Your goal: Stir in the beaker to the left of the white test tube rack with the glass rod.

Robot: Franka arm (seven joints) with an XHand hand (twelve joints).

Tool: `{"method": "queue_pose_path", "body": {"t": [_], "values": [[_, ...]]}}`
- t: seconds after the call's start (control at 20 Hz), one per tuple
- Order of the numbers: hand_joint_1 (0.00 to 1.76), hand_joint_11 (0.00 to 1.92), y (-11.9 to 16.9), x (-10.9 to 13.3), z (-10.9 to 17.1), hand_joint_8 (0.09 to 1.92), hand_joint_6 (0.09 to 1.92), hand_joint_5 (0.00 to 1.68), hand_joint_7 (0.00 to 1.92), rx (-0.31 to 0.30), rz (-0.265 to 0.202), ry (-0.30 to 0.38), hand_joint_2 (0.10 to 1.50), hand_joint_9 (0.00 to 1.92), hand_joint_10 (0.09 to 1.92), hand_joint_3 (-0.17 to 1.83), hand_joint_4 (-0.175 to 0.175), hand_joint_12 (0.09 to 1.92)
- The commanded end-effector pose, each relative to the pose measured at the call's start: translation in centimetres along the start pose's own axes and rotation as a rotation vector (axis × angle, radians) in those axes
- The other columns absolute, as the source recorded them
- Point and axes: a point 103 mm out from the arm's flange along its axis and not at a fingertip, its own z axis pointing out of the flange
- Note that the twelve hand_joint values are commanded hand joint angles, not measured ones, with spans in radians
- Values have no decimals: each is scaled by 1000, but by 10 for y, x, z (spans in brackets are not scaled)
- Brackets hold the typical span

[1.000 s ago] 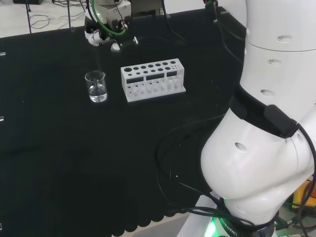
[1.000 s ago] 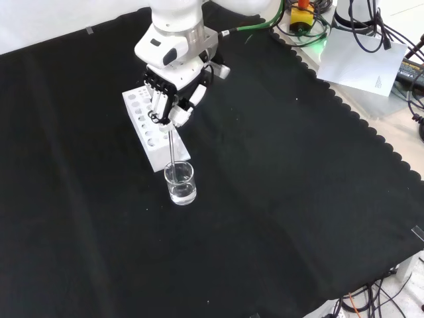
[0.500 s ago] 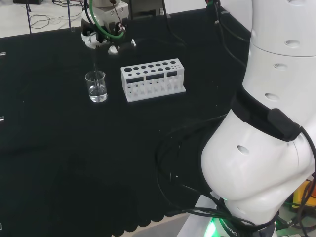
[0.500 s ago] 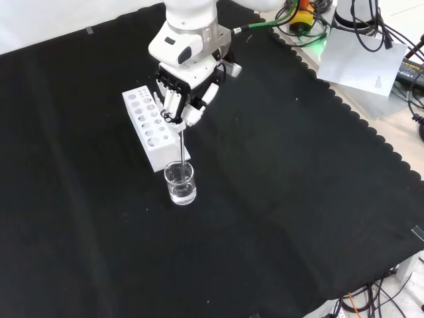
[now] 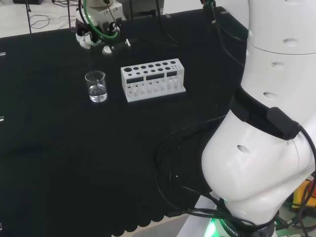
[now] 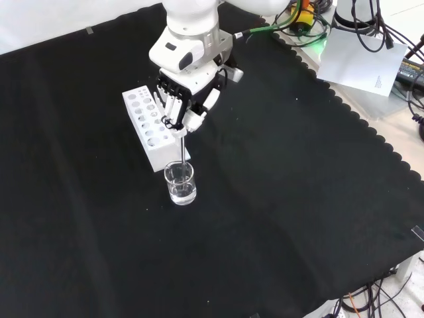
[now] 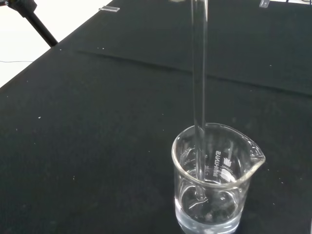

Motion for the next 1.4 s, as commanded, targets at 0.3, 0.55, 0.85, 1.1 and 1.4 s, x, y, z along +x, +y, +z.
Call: {"method": "queue_pose_path", "body": {"t": [0.3,0.55,0.85,1.1,1.4], "values": [[1311,1690,9,-14,2,932,565,1123,1218,-5,-3,6,1114,1630,951,-175,-175,809],[1311,1690,1,-25,2,930,563,1125,1219,3,19,6,1114,1630,951,-175,-175,810],[1311,1690,-10,-12,-1,927,560,1126,1221,1,2,23,1113,1630,950,-175,-175,810],[1311,1690,-6,3,0,926,558,1127,1221,21,-7,-3,1113,1631,949,-175,-175,810],[1311,1691,10,6,9,925,557,1128,1222,16,-11,29,1113,1631,949,-175,-175,810]]}}
